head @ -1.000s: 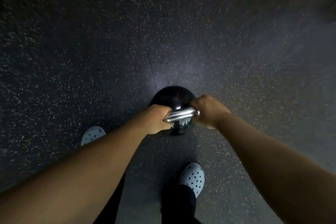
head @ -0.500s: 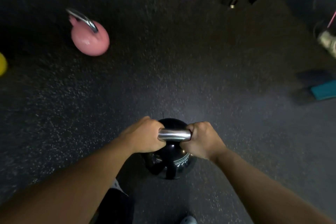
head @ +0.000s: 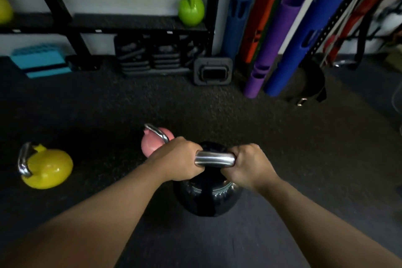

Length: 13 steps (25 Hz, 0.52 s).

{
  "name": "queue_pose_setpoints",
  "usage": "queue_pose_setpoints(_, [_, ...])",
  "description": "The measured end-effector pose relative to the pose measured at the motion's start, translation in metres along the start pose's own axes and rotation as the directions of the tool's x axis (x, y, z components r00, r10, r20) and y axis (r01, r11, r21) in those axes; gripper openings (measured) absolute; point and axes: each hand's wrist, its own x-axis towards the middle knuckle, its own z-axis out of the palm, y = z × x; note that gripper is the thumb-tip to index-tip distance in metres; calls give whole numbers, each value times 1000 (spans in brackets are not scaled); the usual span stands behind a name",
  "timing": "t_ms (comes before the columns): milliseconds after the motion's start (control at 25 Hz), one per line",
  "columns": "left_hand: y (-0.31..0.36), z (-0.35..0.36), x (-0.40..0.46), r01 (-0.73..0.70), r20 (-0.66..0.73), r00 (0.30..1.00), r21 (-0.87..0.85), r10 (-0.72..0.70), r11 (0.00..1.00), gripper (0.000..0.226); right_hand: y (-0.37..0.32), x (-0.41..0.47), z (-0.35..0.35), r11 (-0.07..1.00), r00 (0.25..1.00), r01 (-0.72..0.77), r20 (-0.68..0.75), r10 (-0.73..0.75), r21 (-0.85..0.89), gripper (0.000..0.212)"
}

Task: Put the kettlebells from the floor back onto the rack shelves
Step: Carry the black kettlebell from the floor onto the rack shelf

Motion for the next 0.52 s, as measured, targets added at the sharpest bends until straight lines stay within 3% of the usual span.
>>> queue_pose_setpoints(120, [-39, -60, 48, 4, -92, 996, 57, 2, 998, 22, -22, 93, -14, 996, 995, 91, -30, -91, 5, 17])
queue_pose_setpoints(240, [-78, -114, 106, 11, -177, 984, 95, 6, 995, 2, -34, 189, -27, 987, 986, 160, -45, -161, -11, 14])
queue_pose_setpoints(320, [-100, -147, 144, 7, -215, 976, 121, 20, 993, 12, -39, 246, -34, 984, 982, 176, -64, -177, -27, 9])
queue_pose_setpoints(520, [-158, -226, 227, 62, -265, 964, 168, -16, 984, 8, -60, 386, -42, 964, 962, 257, -82, -262, -72, 11])
